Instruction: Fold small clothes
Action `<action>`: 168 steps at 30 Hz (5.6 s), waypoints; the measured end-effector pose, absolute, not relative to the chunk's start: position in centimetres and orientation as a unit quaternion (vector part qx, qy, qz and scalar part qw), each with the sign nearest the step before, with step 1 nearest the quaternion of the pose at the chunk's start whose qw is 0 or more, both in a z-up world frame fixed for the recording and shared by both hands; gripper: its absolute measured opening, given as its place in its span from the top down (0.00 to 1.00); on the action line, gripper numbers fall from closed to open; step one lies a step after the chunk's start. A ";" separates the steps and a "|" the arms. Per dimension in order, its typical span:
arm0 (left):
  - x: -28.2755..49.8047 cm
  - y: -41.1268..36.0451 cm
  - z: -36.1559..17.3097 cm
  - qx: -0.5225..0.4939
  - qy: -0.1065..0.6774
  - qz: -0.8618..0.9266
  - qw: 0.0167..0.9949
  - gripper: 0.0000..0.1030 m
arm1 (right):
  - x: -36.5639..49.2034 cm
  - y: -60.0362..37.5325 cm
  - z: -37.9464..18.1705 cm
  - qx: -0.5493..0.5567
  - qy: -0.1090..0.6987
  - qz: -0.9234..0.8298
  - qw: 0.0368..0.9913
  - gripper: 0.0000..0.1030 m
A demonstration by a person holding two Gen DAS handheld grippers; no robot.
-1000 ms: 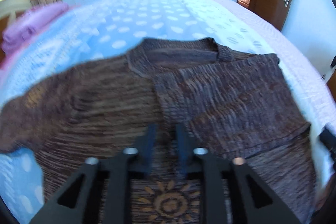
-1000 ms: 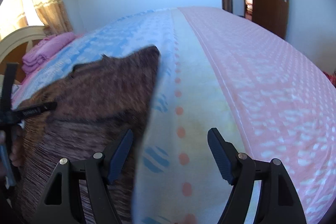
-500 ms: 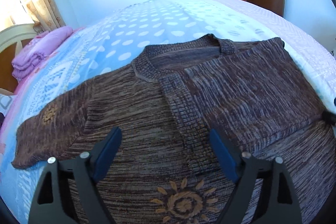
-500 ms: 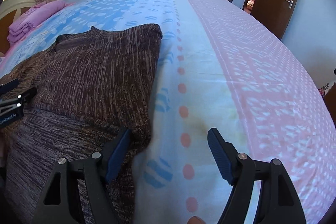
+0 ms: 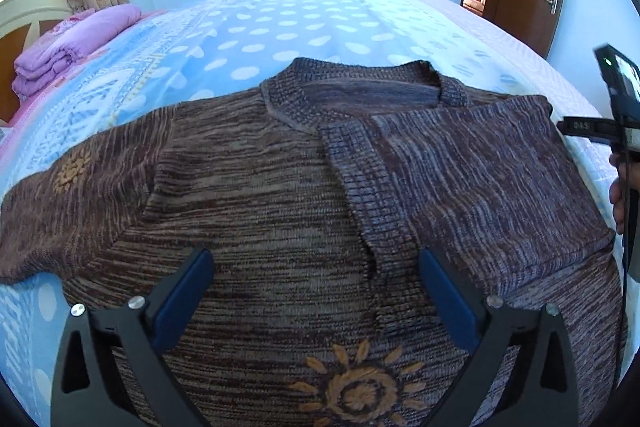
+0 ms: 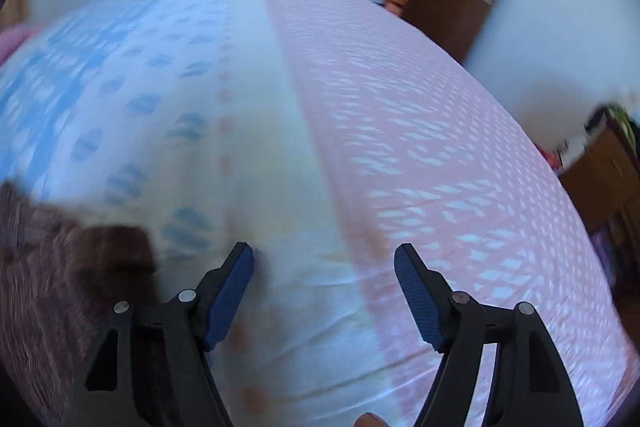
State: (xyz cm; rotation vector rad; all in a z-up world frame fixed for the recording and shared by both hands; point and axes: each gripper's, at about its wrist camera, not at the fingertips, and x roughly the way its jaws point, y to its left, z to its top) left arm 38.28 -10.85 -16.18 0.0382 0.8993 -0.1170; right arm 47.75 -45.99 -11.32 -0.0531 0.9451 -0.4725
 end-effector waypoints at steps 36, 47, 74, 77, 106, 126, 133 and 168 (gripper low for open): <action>37.0 -8.9 -15.7 -0.020 0.442 -0.064 0.894 0.00 | 32.2 -40.1 -11.4 0.002 0.464 0.012 0.886 0.48; 32.5 2.0 -12.2 0.024 0.392 0.030 0.919 0.00 | 29.7 -35.1 -8.6 -0.054 0.391 0.045 0.918 0.48; 31.4 23.8 -15.7 -0.321 0.383 0.143 0.855 0.36 | 31.9 -31.0 -12.0 -0.094 0.407 0.044 0.907 0.26; 32.2 24.5 -16.1 -0.358 0.366 0.149 0.846 0.40 | 31.9 -30.9 -12.1 -0.100 0.406 0.038 0.908 0.24; 34.7 22.7 -9.7 -0.341 0.321 0.099 0.878 0.92 | 32.0 -30.9 -12.3 -0.103 0.404 0.028 0.909 0.20; 38.3 1.6 -4.9 -0.262 0.324 -0.054 0.908 0.92 | 32.0 -31.0 -12.3 -0.100 0.405 0.028 0.908 0.19; 39.1 -8.7 -10.8 -0.156 0.381 -0.058 0.909 0.90 | 32.1 -31.3 -12.4 -0.092 0.407 0.031 0.908 0.19; 37.9 6.7 -16.2 -0.001 0.418 0.114 0.901 0.29 | 41.7 -12.2 -11.6 -0.202 0.438 0.156 0.862 0.62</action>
